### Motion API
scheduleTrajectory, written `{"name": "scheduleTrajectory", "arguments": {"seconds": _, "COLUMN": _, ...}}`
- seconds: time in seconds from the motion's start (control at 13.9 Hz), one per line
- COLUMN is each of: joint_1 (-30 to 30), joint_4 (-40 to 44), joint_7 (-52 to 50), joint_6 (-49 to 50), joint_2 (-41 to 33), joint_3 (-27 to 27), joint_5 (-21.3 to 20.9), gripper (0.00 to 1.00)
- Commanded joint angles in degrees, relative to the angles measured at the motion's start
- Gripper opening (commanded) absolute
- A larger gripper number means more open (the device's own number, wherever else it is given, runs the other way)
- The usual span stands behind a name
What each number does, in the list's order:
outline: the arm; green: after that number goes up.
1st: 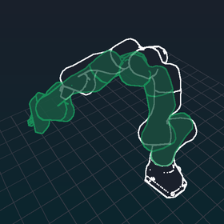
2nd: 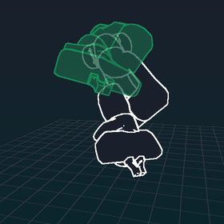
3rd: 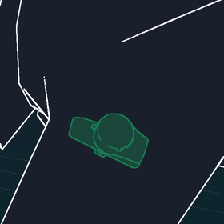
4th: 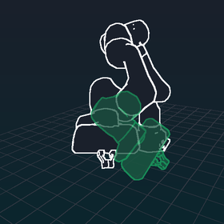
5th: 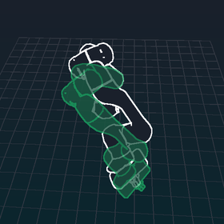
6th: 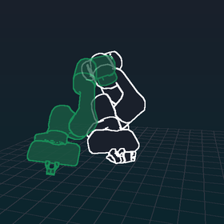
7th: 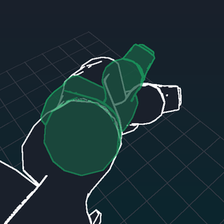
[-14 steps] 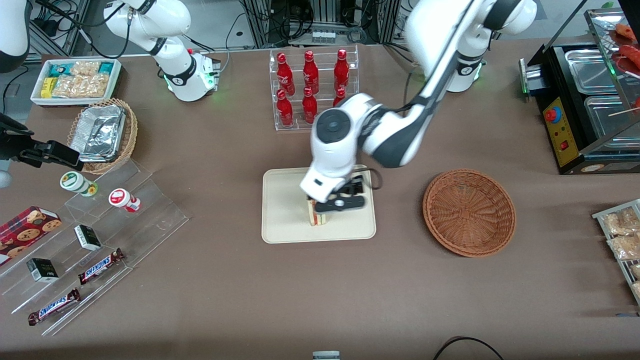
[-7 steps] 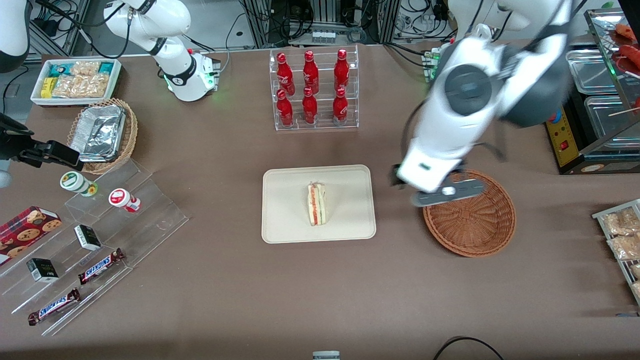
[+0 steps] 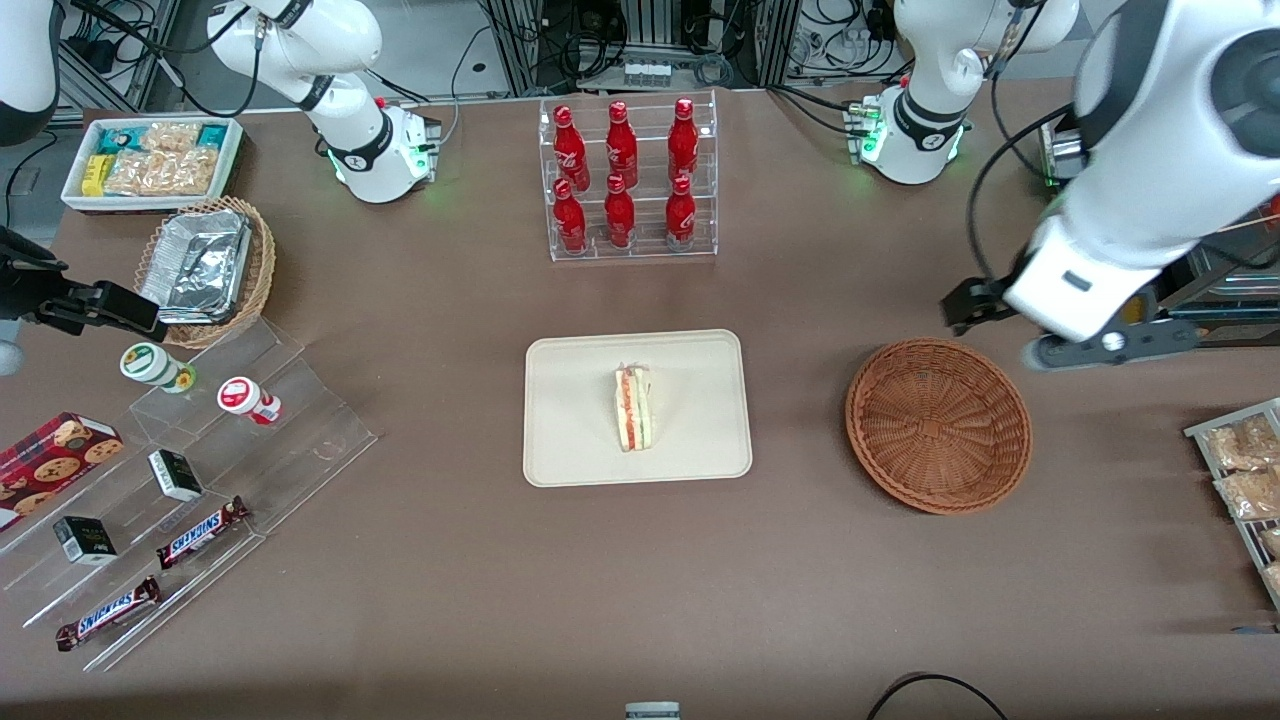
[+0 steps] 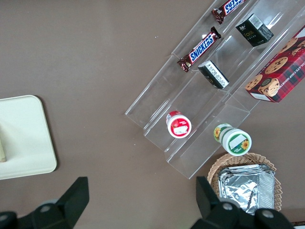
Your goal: Place sandwich from basket to tray
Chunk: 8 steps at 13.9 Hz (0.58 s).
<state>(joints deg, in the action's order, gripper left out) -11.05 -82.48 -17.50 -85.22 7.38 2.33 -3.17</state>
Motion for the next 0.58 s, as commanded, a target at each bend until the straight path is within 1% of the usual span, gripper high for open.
{"name": "scheduleTrajectory", "arguments": {"seconds": 0.0, "joint_1": 3.0, "joint_4": -3.3, "joint_7": 4.7, "joint_6": 2.2, "joint_2": -4.7, "joint_3": 0.6, "joint_5": 0.6, "gripper": 1.00}}
{"name": "scheduleTrajectory", "arguments": {"seconds": 0.14, "joint_1": 4.7, "joint_4": -4.3, "joint_7": 7.2, "joint_6": 3.4, "joint_2": -7.1, "joint_3": 0.6, "joint_5": 1.1, "gripper": 1.00}}
{"name": "scheduleTrajectory", "arguments": {"seconds": 0.29, "joint_1": 4.8, "joint_4": -6.2, "joint_7": 8.4, "joint_6": 3.5, "joint_2": -9.2, "joint_3": 0.2, "joint_5": 1.7, "gripper": 1.00}}
{"name": "scheduleTrajectory", "arguments": {"seconds": 0.5, "joint_1": 4.7, "joint_4": -6.3, "joint_7": 10.7, "joint_6": 3.7, "joint_2": -10.4, "joint_3": -3.5, "joint_5": 1.7, "gripper": 1.00}}
